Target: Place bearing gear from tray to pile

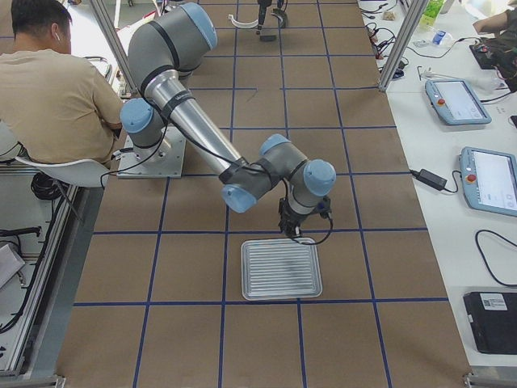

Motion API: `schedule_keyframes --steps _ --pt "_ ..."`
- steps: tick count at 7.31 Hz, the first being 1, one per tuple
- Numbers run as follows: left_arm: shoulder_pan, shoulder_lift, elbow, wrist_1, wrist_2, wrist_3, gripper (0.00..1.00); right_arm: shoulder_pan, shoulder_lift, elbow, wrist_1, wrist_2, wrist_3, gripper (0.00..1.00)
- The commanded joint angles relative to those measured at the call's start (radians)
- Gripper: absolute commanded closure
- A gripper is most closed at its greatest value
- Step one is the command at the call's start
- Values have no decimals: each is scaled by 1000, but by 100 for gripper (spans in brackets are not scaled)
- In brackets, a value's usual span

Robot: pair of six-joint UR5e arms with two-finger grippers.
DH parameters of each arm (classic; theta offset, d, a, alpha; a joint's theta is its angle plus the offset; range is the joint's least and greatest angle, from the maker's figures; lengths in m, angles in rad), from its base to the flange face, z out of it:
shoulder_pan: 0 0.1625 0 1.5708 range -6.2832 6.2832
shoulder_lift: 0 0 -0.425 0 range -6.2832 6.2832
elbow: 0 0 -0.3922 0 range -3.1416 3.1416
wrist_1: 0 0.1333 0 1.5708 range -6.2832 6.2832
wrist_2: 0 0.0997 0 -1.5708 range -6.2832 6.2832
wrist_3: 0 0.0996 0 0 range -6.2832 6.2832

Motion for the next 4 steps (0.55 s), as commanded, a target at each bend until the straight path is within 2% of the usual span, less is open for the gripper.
schedule_keyframes --steps 1,2,4 --pt "-75 40 26 -6 -6 -52 0 198 -67 80 2 81 299 100" --pt "-111 66 40 -19 -7 -66 0 276 -98 131 -3 133 438 100" --pt "-145 135 108 -162 -10 -125 0 454 -127 173 -37 153 740 100"
